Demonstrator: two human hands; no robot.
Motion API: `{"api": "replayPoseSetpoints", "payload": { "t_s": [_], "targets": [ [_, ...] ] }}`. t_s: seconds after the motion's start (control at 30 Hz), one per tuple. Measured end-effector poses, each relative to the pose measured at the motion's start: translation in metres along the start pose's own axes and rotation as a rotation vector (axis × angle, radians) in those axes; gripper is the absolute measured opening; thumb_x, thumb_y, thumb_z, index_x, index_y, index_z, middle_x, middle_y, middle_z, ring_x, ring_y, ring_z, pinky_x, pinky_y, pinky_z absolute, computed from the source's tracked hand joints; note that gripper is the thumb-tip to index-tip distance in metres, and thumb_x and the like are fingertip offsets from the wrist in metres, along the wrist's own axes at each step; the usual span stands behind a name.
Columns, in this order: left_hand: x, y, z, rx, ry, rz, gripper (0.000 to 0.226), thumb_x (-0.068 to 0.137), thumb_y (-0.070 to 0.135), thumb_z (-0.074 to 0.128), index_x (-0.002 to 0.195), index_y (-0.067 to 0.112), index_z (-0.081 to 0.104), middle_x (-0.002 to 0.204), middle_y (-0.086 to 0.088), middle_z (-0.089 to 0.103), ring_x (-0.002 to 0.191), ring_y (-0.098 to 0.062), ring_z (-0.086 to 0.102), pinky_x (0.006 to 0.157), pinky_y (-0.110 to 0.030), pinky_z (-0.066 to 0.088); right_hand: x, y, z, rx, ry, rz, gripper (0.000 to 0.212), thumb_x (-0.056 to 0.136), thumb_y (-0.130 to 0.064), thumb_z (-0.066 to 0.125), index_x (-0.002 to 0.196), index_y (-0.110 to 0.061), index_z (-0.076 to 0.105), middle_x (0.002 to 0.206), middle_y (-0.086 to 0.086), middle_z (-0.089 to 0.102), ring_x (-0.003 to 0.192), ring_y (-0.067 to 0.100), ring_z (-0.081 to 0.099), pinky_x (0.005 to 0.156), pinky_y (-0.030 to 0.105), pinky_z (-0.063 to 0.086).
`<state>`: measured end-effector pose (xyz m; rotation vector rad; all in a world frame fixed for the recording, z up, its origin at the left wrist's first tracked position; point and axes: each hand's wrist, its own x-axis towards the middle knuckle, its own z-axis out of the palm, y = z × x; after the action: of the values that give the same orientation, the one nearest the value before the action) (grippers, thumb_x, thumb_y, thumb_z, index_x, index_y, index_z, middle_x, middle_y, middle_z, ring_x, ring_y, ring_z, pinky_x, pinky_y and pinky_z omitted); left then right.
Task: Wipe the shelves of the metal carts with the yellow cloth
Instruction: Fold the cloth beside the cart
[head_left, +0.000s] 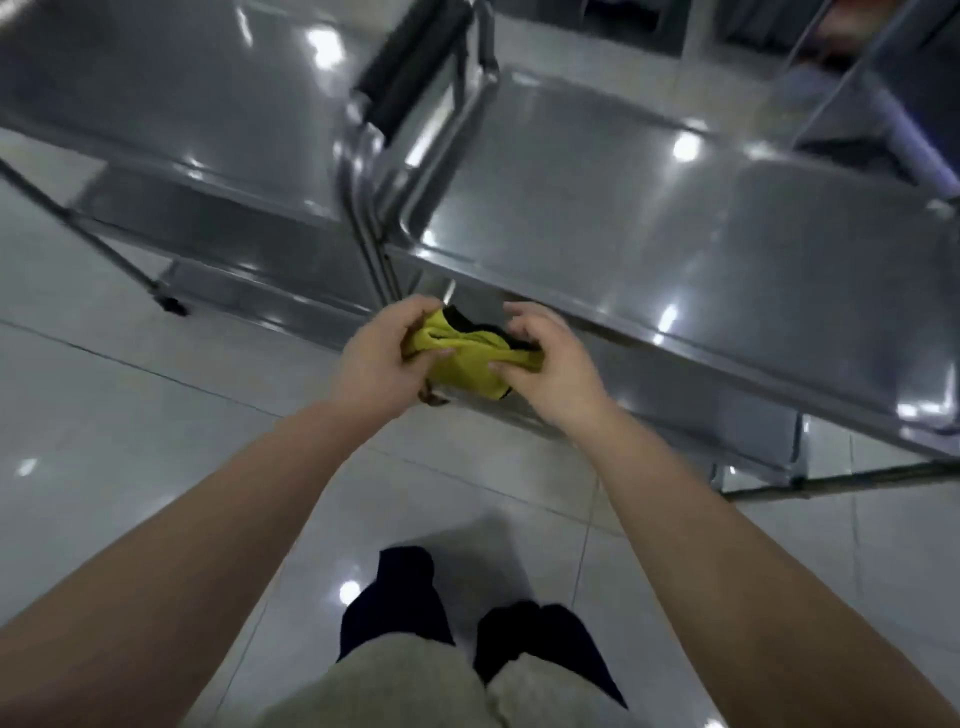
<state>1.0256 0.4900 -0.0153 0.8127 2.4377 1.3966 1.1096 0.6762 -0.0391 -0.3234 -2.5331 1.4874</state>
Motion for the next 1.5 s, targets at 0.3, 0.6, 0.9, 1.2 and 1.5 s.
{"api": "replayPoseSetpoints", "payload": {
  "t_s": [0.3,0.6,0.9,1.2,1.5],
  "targets": [
    [-0.066,0.090,-0.196,0.119,0.332,-0.017,0.036,0.087,0.025,0.068,0.098,0.054,0.050,0.091,0.039,0.055,0.088,0.017,0.052,0.070,-0.020,0.044,0.049,-0.217,0.029,0.064,-0.412,-0.206,0.045,0.080,-0.019,0.077,0.096,-0.050,0.048,0.080,-0.027,0.067,0.073,-0.012,0.059,0.067,0.014,0.041],
    [-0.099,0.037,-0.352,0.058,0.609,-0.064,0.021,0.089,0.027,0.066,0.096,0.043,0.055,0.089,0.019,0.062,0.087,0.002,0.058,0.067,-0.020,0.046,0.104,-0.350,0.159,-0.067,-0.595,-0.360,0.037,0.068,-0.028,0.087,0.089,-0.046,0.063,0.082,-0.025,0.067,0.078,-0.007,0.063,0.060,0.006,0.044],
    [-0.087,-0.061,-0.526,-0.018,0.621,-0.083,0.015,0.088,0.028,0.069,0.094,0.038,0.061,0.093,0.012,0.064,0.086,-0.006,0.062,0.065,-0.019,0.052,0.191,-0.441,0.321,0.007,-0.564,-0.319,0.023,0.076,-0.014,0.081,0.081,-0.032,0.070,0.082,-0.007,0.072,0.084,0.015,0.069,0.074,0.031,0.055],
    [0.013,-0.131,-0.642,0.033,0.582,-0.051,0.046,0.086,0.025,0.071,0.108,0.059,0.049,0.103,0.011,0.057,0.092,-0.011,0.061,0.060,-0.015,0.054,0.311,-0.489,0.398,-0.156,-0.407,-0.403,0.026,0.082,-0.023,0.075,0.091,-0.039,0.057,0.089,-0.021,0.061,0.084,-0.004,0.056,0.063,0.019,0.041],
    [0.162,-0.222,-0.725,0.164,0.587,-0.068,0.047,0.089,0.031,0.066,0.113,0.062,0.039,0.100,0.014,0.056,0.089,-0.007,0.059,0.064,-0.017,0.048,0.499,-0.496,0.468,-0.218,-0.345,-0.419,0.030,0.082,-0.032,0.075,0.094,-0.033,0.049,0.094,-0.011,0.066,0.084,0.008,0.060,0.068,0.028,0.049]
  ]
}}
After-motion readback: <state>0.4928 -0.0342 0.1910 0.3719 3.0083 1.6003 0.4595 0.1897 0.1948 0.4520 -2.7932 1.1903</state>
